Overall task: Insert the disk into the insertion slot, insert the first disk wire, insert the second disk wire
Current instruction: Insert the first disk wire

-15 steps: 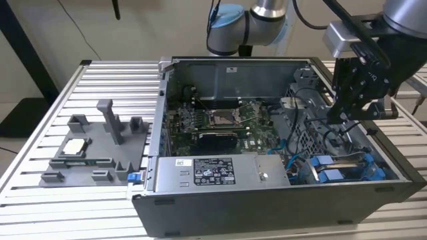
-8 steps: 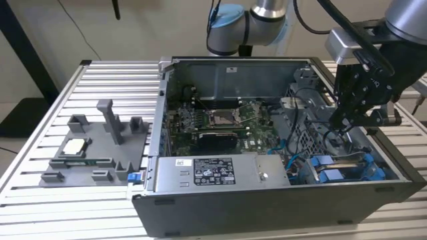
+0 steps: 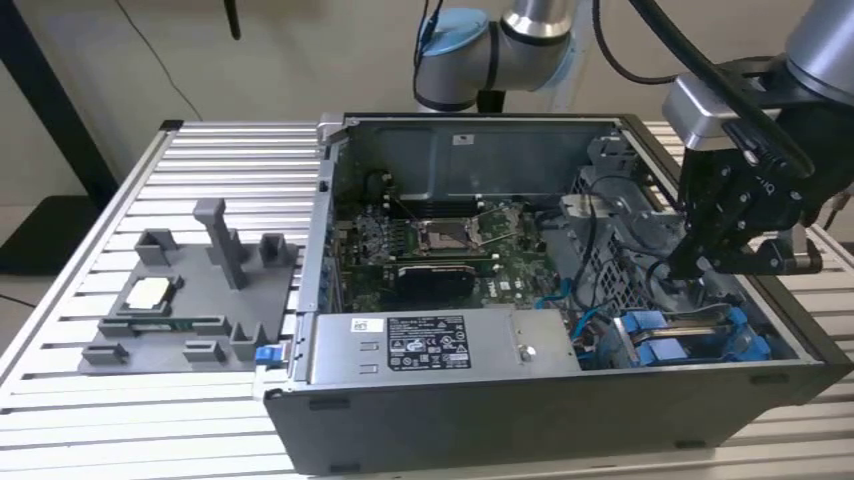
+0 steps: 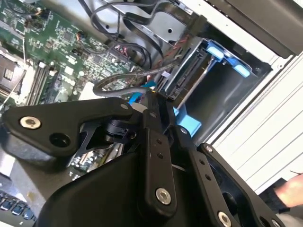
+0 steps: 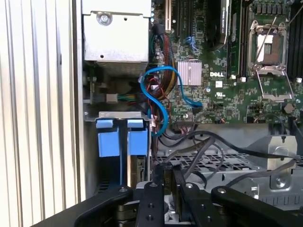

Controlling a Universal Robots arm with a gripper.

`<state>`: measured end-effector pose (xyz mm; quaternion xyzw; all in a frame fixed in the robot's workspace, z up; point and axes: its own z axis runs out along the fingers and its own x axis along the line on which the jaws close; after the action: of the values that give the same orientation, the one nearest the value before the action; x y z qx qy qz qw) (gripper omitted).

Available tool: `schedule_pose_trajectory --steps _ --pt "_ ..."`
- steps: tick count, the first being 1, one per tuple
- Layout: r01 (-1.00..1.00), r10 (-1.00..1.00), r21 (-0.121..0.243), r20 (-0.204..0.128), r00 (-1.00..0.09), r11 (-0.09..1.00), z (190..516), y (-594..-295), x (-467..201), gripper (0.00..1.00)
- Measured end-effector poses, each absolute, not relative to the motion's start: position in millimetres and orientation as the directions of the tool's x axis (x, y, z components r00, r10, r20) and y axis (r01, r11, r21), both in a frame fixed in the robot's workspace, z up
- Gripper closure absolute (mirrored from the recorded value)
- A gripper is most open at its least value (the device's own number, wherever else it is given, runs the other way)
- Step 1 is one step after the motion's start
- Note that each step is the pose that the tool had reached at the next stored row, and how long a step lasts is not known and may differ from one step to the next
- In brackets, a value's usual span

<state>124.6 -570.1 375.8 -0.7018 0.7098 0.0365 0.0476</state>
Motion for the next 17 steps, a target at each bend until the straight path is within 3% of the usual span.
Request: schedule_pose_trajectory --steps 17 --pt "-1.0 -0.997 -0.016 -0.076 -0.01 0.012 355.4 -577.5 147.2 0.81"
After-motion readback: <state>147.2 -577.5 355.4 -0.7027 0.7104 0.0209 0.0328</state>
